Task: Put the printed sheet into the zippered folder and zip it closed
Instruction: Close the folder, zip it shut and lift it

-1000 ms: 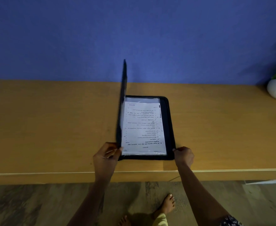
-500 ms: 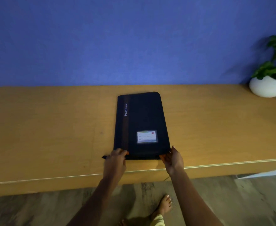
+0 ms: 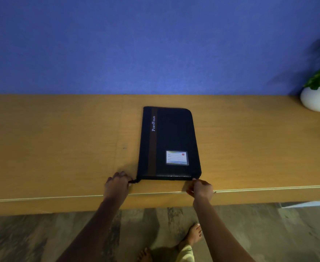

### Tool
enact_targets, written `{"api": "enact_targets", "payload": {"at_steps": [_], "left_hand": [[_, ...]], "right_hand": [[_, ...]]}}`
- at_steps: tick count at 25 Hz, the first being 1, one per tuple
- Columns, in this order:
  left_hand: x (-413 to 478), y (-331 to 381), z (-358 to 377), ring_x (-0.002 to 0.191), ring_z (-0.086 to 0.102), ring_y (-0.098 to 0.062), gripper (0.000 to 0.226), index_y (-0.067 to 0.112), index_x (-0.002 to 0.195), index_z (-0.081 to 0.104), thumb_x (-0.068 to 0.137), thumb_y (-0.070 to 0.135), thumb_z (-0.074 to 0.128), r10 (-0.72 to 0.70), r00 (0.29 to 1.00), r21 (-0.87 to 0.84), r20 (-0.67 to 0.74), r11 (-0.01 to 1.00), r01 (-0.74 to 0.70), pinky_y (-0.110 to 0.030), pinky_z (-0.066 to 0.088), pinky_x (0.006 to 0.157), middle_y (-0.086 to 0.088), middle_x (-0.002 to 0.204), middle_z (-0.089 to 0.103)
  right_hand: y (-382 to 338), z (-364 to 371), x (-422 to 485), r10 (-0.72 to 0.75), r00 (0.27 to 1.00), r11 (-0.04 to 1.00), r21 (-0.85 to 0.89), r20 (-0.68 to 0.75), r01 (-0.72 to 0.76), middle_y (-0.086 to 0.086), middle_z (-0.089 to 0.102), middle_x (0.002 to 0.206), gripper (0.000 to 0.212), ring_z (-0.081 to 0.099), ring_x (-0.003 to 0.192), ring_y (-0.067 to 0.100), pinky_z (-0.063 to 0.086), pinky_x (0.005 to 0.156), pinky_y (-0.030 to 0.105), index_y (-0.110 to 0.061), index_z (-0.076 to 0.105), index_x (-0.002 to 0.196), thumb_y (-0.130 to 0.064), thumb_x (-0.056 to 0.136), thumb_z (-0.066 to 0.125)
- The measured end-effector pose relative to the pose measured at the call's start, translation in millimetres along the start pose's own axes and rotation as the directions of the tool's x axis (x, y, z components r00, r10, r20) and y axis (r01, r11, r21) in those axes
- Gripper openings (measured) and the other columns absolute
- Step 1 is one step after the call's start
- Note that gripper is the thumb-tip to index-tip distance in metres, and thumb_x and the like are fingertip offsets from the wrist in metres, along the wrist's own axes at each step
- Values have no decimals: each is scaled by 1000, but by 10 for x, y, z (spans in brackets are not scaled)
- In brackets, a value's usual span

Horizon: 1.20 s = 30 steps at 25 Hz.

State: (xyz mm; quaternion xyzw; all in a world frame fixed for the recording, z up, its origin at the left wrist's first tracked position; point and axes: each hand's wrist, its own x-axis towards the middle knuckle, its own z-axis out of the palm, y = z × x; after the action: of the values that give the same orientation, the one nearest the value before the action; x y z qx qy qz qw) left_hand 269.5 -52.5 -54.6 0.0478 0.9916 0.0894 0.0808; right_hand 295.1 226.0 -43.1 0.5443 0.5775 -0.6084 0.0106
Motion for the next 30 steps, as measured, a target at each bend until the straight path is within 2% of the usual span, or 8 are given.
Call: {"api": "enact_targets", "payload": {"at_steps": [3, 8, 13, 15, 18, 21, 27, 30], "left_hand": [[-19, -15, -15, 100, 61, -14, 25, 28, 113, 66, 90, 36, 60, 13, 996, -109, 83, 994, -4, -30, 49, 82, 8, 111, 64], [-67, -34, -106, 94, 62, -13, 21, 21, 109, 71, 92, 27, 60, 82, 988, -359, 131, 933, -30, -33, 52, 81, 5, 105, 68], [-34, 0, -230, 86, 62, -10, 15, 19, 96, 76, 91, 17, 62, 146, 980, -468, 135, 881, -67, -27, 49, 77, 4, 95, 68], [-29, 35, -249, 85, 62, -12, 16, 19, 94, 76, 91, 15, 60, 145, 979, -473, 140, 879, -62, -29, 50, 77, 4, 94, 68], [-35, 60, -247, 88, 63, -16, 18, 17, 103, 74, 92, 18, 59, 115, 984, -440, 133, 897, -45, -31, 51, 76, 3, 99, 68], [-49, 72, -229, 78, 60, -12, 17, 18, 103, 72, 92, 20, 60, 115, 988, -418, 108, 907, -60, -20, 43, 61, 1, 97, 69], [-39, 86, -330, 81, 61, -15, 17, 24, 103, 70, 92, 25, 57, 134, 989, -324, 63, 940, -107, -32, 51, 67, 7, 94, 65], [-32, 107, -340, 84, 59, -14, 18, 26, 103, 71, 93, 27, 56, 173, 983, -275, 64, 950, -149, -29, 46, 66, 8, 94, 64]], "right_hand": [[185, 228, -278, -38, 985, 994, -92, 170, 54, 12, 71, 94, 9, 69, 87, 27, 60, 80, 43, -11, 67, 92, -18, 91, 62], [391, 746, -756, -49, 830, 942, -251, 556, 224, 8, 72, 96, 3, 68, 84, 17, 58, 61, 22, -16, 72, 88, -15, 85, 70], [413, 1026, -915, -128, 808, 866, -332, 575, 373, 13, 73, 97, 28, 68, 89, 24, 59, 76, 38, -7, 72, 100, -23, 78, 77], [418, 1004, -909, -241, 789, 758, -398, 565, 517, 14, 73, 96, 23, 67, 90, 27, 55, 76, 36, -6, 72, 98, -21, 80, 72], [437, 938, -905, -407, 658, 435, -500, 633, 749, 15, 70, 101, 18, 65, 95, 28, 50, 79, 34, -5, 68, 100, -15, 90, 56], [427, 876, -883, -449, 561, 228, -519, 695, 824, 16, 68, 105, 23, 66, 97, 30, 52, 85, 38, -6, 65, 105, -14, 96, 46], [425, 799, -815, -471, 604, 420, -439, 643, 794, 14, 71, 92, 29, 66, 85, 28, 46, 68, 30, -7, 69, 96, -26, 98, 47], [434, 728, -712, -473, 637, 467, -440, 609, 767, 15, 71, 95, 29, 65, 89, 29, 51, 76, 35, -6, 69, 101, -26, 98, 49]]}}
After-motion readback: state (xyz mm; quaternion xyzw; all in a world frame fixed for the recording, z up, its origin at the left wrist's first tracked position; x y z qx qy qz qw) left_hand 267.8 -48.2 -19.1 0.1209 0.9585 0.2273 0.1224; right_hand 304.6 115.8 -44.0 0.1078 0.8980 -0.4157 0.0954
